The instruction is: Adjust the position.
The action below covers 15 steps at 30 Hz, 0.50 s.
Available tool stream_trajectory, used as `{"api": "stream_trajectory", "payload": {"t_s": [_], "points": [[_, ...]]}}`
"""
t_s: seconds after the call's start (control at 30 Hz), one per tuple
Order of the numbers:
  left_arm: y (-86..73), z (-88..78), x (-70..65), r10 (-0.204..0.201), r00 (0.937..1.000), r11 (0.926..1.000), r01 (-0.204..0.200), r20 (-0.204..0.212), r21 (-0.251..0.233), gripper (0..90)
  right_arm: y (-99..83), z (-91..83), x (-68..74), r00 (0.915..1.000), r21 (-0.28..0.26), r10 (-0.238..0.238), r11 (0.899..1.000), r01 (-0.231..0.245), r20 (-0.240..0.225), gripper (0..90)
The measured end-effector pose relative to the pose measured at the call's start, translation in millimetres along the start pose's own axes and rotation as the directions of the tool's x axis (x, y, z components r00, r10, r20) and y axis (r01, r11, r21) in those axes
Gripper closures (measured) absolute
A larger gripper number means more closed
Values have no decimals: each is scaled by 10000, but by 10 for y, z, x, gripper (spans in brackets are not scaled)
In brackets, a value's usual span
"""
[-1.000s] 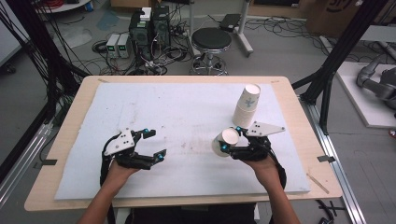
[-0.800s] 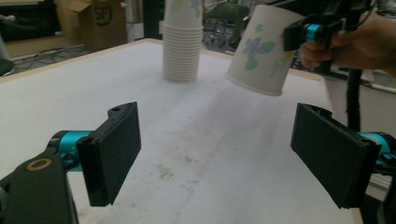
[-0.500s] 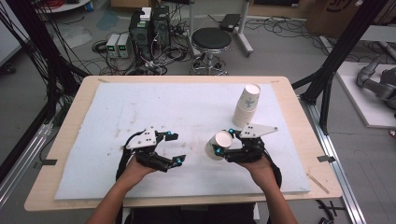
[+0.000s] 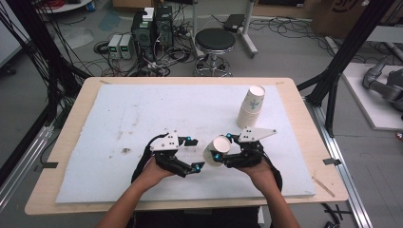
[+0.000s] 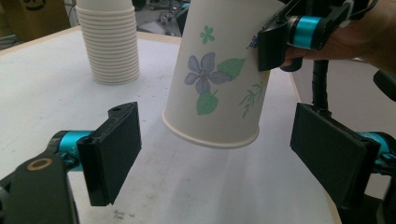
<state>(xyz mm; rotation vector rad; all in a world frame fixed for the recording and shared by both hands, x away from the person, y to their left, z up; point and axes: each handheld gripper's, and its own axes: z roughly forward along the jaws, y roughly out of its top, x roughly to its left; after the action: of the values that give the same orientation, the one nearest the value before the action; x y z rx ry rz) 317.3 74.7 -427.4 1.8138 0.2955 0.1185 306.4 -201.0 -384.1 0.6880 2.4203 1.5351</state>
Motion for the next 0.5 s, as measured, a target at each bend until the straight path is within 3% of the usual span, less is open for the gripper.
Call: {"api": "stream_trajectory", "payload": {"t_s": [0.5], "points": [[7,181,-19,-24,9992,9997,15,407,224,168,17,67,86,9983,66,-129,9999,133,-570,350]]}}
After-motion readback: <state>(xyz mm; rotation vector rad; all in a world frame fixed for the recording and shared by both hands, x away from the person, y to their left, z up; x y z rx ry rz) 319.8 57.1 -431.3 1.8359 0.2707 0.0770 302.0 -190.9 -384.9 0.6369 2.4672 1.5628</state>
